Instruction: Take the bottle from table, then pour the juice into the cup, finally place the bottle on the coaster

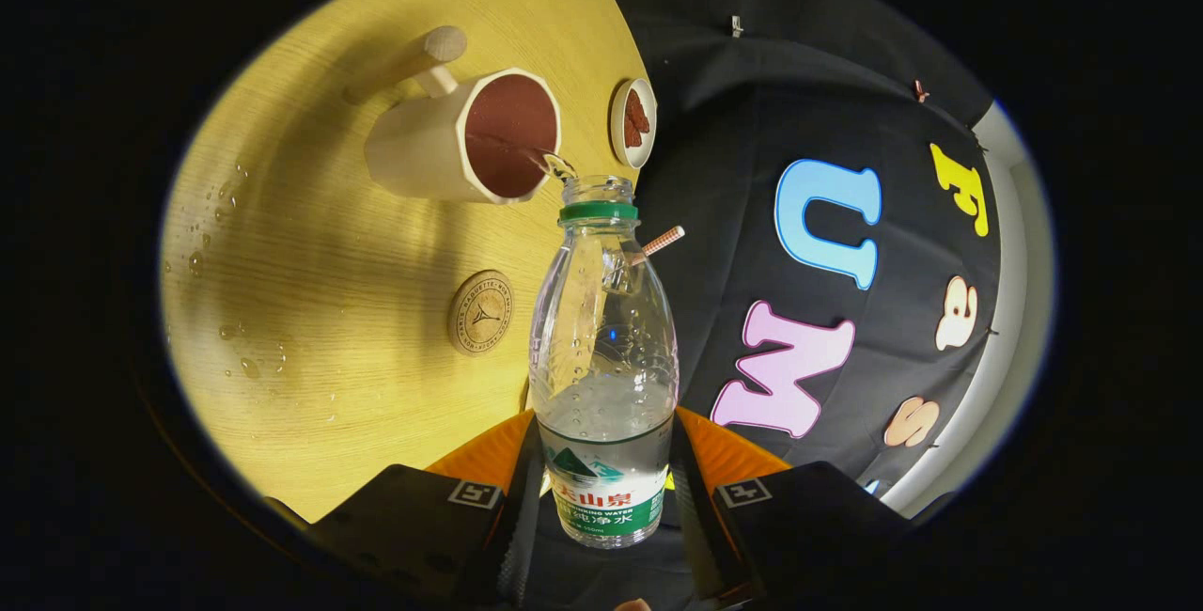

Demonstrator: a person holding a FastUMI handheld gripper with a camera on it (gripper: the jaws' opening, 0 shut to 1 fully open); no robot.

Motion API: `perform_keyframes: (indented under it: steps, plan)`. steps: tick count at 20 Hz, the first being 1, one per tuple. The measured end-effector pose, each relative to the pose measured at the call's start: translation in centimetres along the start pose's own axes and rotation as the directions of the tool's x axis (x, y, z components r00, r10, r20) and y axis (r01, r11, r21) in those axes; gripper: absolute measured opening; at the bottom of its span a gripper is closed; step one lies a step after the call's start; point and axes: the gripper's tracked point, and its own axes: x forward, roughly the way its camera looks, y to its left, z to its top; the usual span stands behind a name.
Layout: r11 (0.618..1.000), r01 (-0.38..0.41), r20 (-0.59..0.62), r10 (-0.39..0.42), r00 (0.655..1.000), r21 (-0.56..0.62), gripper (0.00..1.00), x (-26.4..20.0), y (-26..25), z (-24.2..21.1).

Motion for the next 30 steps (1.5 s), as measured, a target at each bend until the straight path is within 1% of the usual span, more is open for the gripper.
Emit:
perform_keyframes:
  steps: [6, 20, 30]
  plan:
    - [0.999, 0.016, -0.001, -0.016, 1.000, -0.029, 0.68, 0.2, -0.6, 0.0]
    - [0.990, 0.034, -0.004, -0.035, 0.999, -0.137, 0.68, 0.3, -1.2, 0.1]
    - [0.967, 0.075, 0.025, -0.071, 0.997, -0.243, 0.68, 0.7, -3.2, 1.4]
